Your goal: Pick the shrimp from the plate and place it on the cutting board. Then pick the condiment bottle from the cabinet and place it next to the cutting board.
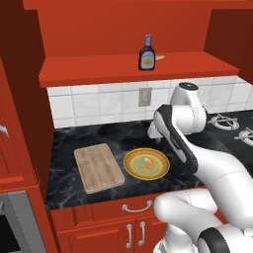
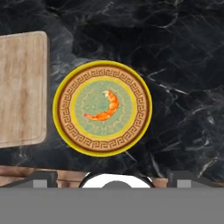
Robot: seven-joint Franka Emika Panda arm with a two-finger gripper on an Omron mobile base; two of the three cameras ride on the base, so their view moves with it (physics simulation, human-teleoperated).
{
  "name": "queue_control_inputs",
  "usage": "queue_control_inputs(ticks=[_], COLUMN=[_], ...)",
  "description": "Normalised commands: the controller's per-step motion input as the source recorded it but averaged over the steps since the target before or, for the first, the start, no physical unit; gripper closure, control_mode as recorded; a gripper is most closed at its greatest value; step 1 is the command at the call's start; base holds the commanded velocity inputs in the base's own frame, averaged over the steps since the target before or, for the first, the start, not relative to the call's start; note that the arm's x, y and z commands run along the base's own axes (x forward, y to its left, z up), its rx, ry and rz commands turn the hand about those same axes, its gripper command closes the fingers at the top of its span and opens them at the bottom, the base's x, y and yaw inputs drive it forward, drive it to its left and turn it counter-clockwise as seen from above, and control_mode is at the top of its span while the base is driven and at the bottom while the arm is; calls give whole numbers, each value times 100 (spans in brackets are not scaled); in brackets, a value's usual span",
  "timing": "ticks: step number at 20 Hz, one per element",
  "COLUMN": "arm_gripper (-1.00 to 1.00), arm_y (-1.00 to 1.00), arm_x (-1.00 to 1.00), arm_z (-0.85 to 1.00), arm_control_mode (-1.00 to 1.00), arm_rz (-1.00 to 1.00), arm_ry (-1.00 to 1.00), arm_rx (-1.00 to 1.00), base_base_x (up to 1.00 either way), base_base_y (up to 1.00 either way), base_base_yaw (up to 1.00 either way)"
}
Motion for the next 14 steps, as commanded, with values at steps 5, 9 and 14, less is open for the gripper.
queue_control_inputs(ticks=[5, 9, 14], arm_gripper=[-100, -100, -100], arm_y=[6, 7, 7], arm_x=[0, 0, 1], arm_z=[-42, -41, -35], arm_control_mode=[-100, -100, -100], arm_rz=[0, 0, 0], arm_ry=[0, 0, 0], arm_rx=[0, 0, 0], base_base_x=[0, 0, 0], base_base_y=[0, 0, 0], base_base_yaw=[0, 0, 0])
